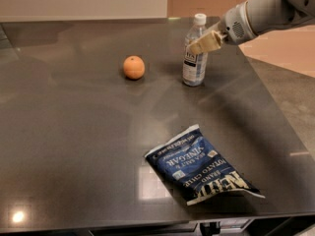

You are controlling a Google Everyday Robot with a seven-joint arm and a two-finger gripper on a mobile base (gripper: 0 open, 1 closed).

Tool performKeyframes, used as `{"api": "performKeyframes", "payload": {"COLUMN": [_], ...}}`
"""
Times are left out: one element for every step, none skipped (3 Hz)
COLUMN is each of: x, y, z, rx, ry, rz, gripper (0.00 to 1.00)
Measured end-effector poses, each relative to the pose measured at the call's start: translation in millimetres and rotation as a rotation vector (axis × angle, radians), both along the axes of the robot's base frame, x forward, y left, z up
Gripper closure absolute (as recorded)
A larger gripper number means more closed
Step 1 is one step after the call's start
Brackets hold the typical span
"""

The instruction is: Knock blue plastic bottle over

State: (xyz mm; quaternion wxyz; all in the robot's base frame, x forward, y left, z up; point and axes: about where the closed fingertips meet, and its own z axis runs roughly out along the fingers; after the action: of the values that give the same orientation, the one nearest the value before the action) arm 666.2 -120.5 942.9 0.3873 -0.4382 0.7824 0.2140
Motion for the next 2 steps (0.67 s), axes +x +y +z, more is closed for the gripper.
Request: {"api": "performKeyframes", "payload": {"x": [-14, -28], "y": [0, -2], "z": [15, 26], "rx": [-0.033, -0.139], "ry": [-0.001, 0.024], "rz": [0.028, 0.085], "gripper": [0.86, 1.00]}}
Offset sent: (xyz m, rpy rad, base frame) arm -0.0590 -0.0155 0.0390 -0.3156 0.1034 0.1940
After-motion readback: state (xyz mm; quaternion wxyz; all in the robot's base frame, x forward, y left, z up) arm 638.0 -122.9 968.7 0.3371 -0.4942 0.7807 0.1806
